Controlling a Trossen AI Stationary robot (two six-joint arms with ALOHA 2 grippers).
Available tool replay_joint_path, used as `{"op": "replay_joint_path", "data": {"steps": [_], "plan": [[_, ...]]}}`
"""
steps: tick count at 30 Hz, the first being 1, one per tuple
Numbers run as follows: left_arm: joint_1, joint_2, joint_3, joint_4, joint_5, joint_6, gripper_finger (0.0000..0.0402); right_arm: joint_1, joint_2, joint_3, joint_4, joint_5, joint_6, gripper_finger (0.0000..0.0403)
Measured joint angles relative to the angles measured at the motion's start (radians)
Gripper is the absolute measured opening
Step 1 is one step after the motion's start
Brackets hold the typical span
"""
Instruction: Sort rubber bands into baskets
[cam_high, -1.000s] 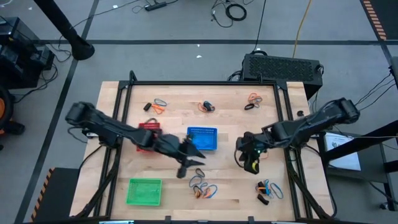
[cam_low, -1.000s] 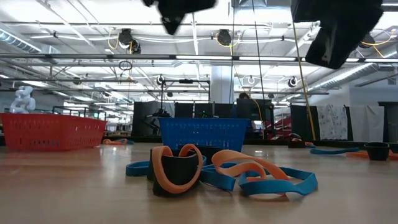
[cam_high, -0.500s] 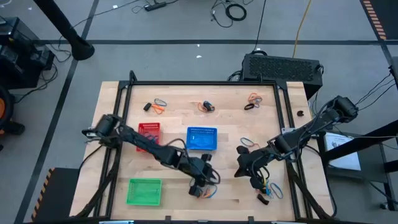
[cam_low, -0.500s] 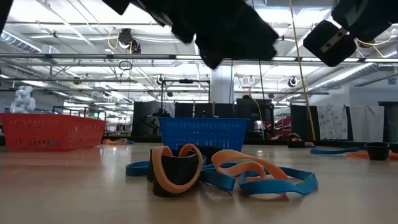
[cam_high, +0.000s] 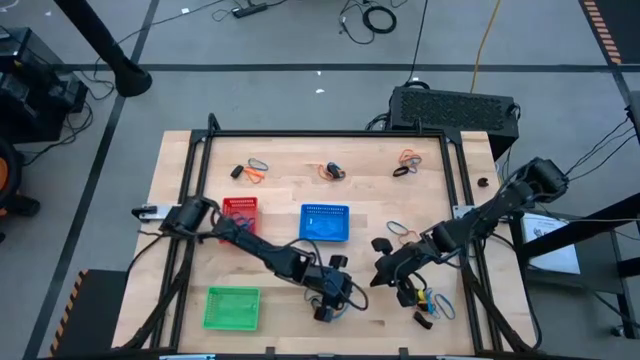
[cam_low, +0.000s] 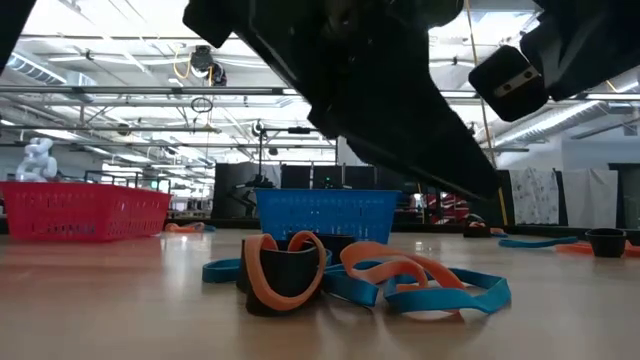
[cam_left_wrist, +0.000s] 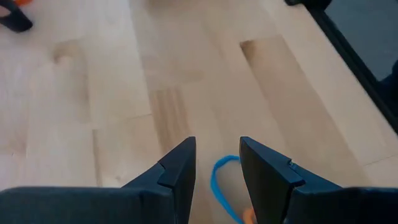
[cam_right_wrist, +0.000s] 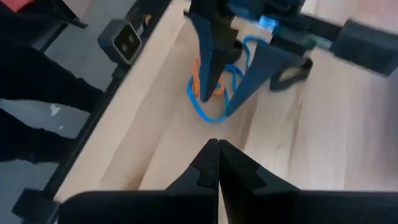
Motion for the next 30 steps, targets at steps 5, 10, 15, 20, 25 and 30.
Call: {"op": "replay_joint_path", "data": {"steps": [5, 10, 15, 20, 25, 30], "plan": [[-0.006, 0.010, 0.001, -0.031, 0.003, 0.000, 0.0131, 0.000, 0.002, 0.000, 0.004, 0.002, -0.004, 0.0000], [-0.006, 0.007, 0.000, -0.031, -0.001, -0.001, 0.0131, 0.000, 0.001, 0.000, 0.007, 0.004, -0.007, 0.0000], [-0.006, 0.026, 0.000, -0.015, -0.001, -0.003, 0.0131, 0.000, 0.002, 0.000, 0.007, 0.008, -0.002, 0.0000], [-0.015, 0.052, -0.001, -0.012, -0.001, -0.004, 0.0131, -0.001, 0.001, 0.001, 0.012, 0.009, 0.000, 0.0000], [-0.017, 0.072, 0.000, -0.004, -0.005, -0.060, 0.0131, -0.013, 0.001, 0.001, 0.015, 0.009, 0.001, 0.0000], [-0.021, 0.076, 0.002, -0.025, 0.025, -0.056, 0.0126, -0.014, 0.001, 0.001, 0.014, 0.010, 0.001, 0.0000]]}}
